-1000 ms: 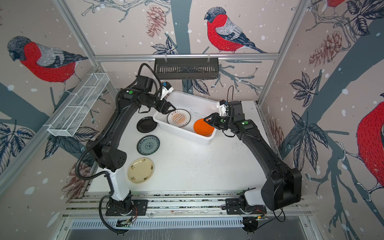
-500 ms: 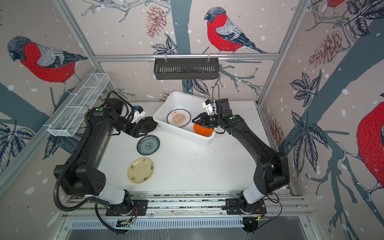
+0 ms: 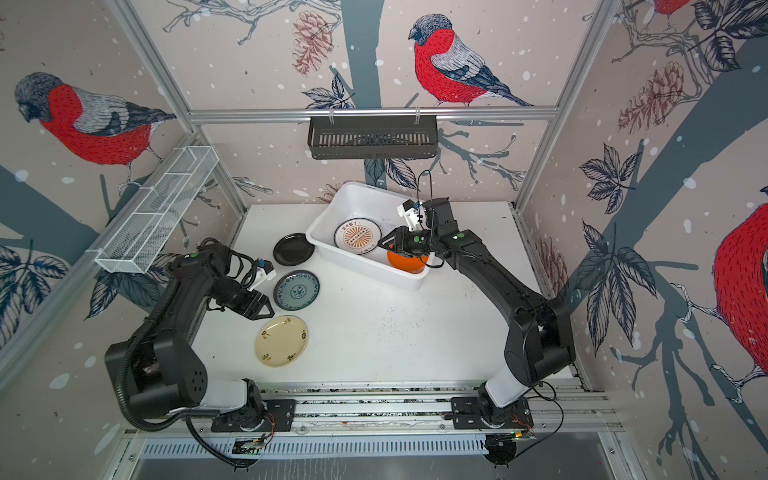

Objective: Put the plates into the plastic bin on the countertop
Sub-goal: 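Raise the left gripper from the bin and move it to the cream plate, then lower the left gripper onto the cream plate edge and grip it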

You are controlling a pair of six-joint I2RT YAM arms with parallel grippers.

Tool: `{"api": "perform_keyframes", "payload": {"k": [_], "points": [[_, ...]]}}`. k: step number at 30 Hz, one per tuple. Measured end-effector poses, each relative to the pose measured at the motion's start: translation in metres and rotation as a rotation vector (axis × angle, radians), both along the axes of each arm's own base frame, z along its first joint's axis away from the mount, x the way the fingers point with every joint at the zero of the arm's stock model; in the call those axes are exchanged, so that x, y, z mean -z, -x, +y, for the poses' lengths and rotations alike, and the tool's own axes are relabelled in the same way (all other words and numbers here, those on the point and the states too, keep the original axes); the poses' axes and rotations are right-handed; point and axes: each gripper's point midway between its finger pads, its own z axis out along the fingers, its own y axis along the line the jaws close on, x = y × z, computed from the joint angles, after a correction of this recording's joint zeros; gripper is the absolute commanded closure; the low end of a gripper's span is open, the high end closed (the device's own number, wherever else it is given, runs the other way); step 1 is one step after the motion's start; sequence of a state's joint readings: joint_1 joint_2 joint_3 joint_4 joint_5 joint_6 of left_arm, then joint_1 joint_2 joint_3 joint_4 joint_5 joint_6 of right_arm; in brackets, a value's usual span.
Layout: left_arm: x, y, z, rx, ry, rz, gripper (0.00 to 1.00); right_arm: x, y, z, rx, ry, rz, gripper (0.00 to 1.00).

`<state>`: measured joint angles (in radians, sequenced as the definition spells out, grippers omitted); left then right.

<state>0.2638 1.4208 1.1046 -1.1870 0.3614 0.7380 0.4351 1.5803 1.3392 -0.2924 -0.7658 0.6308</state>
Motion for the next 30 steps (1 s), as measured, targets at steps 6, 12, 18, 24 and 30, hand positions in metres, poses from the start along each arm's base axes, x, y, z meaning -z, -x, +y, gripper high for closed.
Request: {"api": "perform_keyframes", "payload": {"k": [6,12,18,24,30], "points": [[0.029,0.010,0.017,-0.013,-0.024,0.043,0.32,0.005,0.011,-0.002,0.006,-0.007,0.018,0.67],[0.048,0.003,0.029,-0.039,-0.027,0.061,0.36,0.006,0.016,-0.004,0.020,-0.010,0.029,0.68],[0.066,-0.004,0.028,-0.052,0.017,0.106,0.43,0.010,0.019,-0.004,0.025,-0.011,0.032,0.68],[0.074,-0.005,0.025,-0.055,0.042,0.122,0.49,0.014,0.019,-0.005,0.037,-0.010,0.045,0.69],[0.086,0.001,0.022,-0.049,0.057,0.155,0.55,0.020,0.020,-0.006,0.046,-0.007,0.057,0.69]]}}
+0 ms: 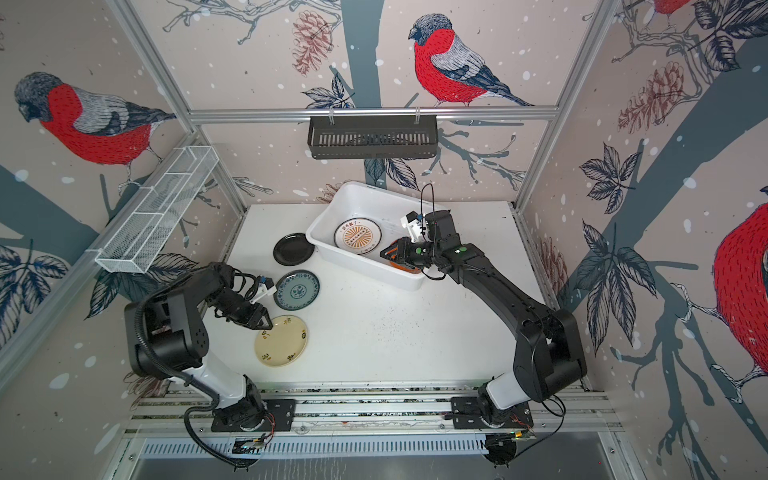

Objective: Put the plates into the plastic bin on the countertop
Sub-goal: 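Lower the left gripper onto the cream plate edge and grip it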

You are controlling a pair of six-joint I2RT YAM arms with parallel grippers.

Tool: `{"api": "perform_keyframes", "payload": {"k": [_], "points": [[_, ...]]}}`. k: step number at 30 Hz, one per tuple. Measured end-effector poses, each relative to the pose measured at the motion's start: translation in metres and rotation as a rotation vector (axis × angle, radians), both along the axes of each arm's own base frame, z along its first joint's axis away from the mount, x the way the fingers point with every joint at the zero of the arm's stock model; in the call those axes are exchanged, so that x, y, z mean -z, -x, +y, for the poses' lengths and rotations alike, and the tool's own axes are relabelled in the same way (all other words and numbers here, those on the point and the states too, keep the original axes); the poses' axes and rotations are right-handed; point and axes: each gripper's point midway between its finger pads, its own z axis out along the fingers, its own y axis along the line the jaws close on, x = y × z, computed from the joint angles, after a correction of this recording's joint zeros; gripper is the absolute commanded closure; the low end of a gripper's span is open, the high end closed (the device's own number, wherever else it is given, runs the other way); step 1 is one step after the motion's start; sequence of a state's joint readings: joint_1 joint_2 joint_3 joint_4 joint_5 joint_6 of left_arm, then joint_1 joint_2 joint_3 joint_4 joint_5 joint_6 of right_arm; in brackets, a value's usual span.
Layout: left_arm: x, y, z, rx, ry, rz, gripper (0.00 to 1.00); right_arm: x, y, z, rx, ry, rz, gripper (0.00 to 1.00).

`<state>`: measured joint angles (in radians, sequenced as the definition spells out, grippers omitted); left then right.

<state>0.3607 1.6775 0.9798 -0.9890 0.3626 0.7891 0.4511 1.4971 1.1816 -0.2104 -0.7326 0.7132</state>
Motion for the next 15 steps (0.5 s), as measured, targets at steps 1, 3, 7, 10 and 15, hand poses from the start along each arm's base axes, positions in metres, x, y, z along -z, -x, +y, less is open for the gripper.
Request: {"api": "perform_keyframes", "payload": {"k": [1,3,7,10,15], "points": [[0.0010,-0.0004,0.0002,0.001,0.000,0.000,0.55,-0.0003,-0.0004,0.0001,0.001,-0.001,0.000,0.69],[0.0035,0.0003,-0.0003,0.003,0.005,0.010,0.56,-0.0008,-0.0012,0.0007,0.001,-0.003,-0.003,0.69],[0.0050,0.0007,-0.0005,0.006,0.008,0.015,0.59,-0.0010,-0.0050,0.0027,0.001,-0.003,-0.004,0.69],[0.0062,0.0011,-0.0006,0.014,0.011,0.016,0.59,-0.0026,-0.0070,0.0036,0.001,-0.004,-0.007,0.69],[0.0098,0.0043,-0.0020,0.027,0.019,0.025,0.62,-0.0001,-0.0094,0.0049,0.000,-0.002,-0.002,0.70]]}}
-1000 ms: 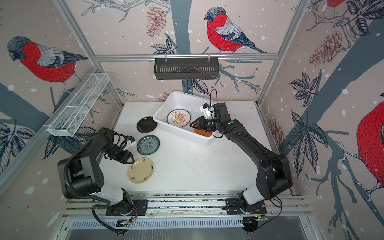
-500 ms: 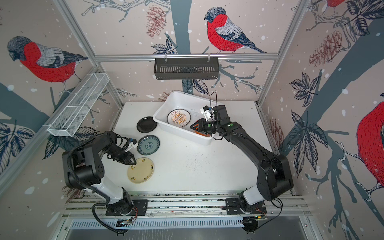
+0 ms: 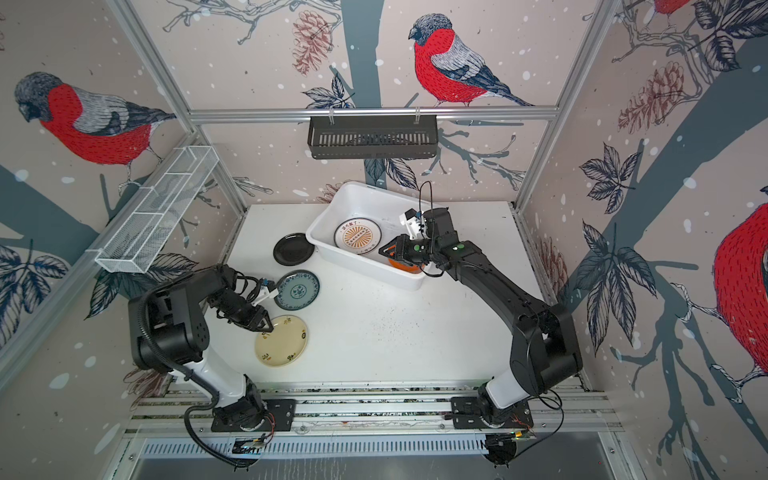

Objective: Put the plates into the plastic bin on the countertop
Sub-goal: 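Lower the left gripper onto the cream plate edge and grip it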

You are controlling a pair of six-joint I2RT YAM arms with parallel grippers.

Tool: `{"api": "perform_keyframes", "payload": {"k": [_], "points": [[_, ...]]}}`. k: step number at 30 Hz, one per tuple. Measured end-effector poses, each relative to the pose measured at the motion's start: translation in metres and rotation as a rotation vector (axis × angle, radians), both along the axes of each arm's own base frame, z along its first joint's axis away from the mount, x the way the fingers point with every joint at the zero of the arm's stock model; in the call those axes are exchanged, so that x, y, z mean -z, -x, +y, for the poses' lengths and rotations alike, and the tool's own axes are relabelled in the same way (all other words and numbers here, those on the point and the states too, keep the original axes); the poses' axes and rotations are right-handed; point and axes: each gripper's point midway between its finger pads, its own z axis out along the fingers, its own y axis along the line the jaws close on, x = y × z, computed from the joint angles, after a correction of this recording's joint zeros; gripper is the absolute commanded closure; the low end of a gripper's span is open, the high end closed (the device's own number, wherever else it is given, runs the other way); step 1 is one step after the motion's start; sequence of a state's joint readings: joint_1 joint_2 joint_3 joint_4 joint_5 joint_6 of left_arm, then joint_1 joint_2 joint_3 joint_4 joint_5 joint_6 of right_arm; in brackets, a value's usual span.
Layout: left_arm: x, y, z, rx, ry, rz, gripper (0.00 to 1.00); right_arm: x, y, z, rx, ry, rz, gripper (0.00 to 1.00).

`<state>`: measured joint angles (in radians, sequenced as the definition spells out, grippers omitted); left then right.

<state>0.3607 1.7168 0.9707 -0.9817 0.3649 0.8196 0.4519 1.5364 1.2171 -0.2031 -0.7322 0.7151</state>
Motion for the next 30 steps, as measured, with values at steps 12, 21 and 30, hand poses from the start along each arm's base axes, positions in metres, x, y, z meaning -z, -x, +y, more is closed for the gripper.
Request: {"api": "perform_keyframes", "payload": {"k": [12,21,30], "points": [[0.0050,0.0078,-0.0038,0.014,0.017,0.020,0.71,0.0066,-0.0026,0.0013,0.000,0.006,0.013,0.71],[0.0065,0.0099,-0.0052,0.014,0.023,0.025,0.81,0.0075,-0.0037,0.0018,0.000,0.007,0.014,0.71],[0.0062,0.0106,-0.0074,0.011,0.034,0.023,0.87,0.0079,-0.0062,0.0030,0.006,-0.002,0.017,0.72]]}}
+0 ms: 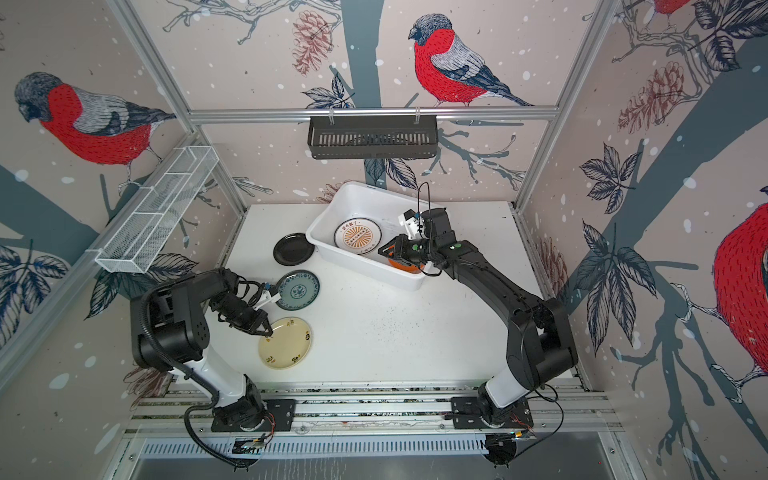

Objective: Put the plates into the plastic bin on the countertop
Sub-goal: 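Lower the left gripper onto the cream plate edge and grip it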

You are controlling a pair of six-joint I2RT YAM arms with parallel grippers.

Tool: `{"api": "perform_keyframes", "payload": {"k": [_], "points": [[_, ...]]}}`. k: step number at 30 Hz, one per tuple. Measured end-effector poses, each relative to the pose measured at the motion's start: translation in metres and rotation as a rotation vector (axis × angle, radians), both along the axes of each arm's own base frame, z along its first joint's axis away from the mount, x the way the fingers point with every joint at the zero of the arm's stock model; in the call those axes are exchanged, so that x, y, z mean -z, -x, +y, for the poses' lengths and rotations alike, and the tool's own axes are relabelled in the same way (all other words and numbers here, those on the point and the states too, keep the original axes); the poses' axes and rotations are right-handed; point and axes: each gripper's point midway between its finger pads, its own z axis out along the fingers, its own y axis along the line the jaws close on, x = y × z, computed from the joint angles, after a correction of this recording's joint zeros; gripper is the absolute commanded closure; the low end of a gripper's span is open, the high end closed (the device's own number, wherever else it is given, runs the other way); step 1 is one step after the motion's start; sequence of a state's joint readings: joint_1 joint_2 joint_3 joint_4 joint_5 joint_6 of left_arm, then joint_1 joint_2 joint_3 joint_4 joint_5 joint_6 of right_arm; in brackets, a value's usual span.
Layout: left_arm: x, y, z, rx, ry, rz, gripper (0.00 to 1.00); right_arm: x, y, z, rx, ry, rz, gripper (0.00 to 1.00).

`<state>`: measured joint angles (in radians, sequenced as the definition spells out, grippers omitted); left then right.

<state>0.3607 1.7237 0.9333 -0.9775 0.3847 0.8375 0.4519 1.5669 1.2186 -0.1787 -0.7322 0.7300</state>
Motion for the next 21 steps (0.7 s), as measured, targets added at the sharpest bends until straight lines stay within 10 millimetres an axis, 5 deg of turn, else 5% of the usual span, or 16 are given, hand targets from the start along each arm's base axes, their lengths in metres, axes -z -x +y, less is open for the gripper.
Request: {"api": "perform_keyframes", "payload": {"k": [12,21], "points": [[-0.012,0.003,-0.010,-0.017,0.056,0.007,1.00,0.003,-0.001,0.000,0.001,0.002,0.006,0.72],[-0.028,-0.010,-0.006,-0.017,0.043,-0.046,1.00,0.002,-0.001,0.000,0.000,0.001,0.006,0.72]]}}
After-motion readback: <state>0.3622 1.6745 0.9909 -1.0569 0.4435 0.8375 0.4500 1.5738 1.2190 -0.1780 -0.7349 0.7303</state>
